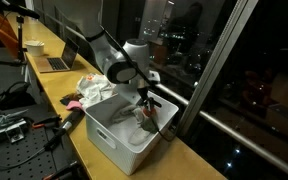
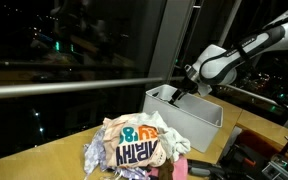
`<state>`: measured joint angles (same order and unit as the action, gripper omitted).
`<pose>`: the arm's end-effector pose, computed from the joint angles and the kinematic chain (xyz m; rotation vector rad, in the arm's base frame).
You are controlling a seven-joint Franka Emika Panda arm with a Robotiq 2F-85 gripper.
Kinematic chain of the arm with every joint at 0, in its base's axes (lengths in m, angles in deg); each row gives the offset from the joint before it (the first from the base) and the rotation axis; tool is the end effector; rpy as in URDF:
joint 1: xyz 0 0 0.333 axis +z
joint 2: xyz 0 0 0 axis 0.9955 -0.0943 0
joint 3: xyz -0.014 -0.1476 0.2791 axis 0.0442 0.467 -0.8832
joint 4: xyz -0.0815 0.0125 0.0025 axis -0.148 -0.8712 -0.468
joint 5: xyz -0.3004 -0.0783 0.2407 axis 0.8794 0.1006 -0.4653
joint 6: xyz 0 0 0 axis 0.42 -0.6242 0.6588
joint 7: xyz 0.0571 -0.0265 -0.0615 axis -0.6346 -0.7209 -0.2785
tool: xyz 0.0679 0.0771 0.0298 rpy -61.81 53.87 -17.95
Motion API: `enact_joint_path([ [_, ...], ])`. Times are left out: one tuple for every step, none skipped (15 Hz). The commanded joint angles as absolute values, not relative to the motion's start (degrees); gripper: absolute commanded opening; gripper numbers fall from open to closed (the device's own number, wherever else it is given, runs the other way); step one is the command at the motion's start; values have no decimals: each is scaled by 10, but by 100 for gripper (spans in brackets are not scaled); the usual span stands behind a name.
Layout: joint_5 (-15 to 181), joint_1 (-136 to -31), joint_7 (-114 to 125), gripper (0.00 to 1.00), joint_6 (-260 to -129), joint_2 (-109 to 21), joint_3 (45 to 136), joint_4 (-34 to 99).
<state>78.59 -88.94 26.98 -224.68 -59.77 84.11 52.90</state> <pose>0.6434 -0.0274 0.2208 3.0501 0.3312 0.5371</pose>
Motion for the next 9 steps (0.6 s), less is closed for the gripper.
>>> enact_joint_path([
  [799, -904, 265, 100, -2245, -663, 830, 469],
  [798, -906, 265, 100, -2244, -674, 827, 462],
  [797, -908, 265, 100, -2245, -684, 824, 458],
  [796, -910, 266, 100, -2247, -693, 821, 455],
  [795, -911, 266, 100, -2247, -702, 818, 451],
  [795, -913, 266, 94, -2246, -710, 815, 446],
  [795, -913, 265, 74, -2245, -716, 813, 441],
  [795, -914, 265, 70, -2244, -720, 810, 438],
  [795, -915, 265, 69, -2244, -723, 808, 436],
])
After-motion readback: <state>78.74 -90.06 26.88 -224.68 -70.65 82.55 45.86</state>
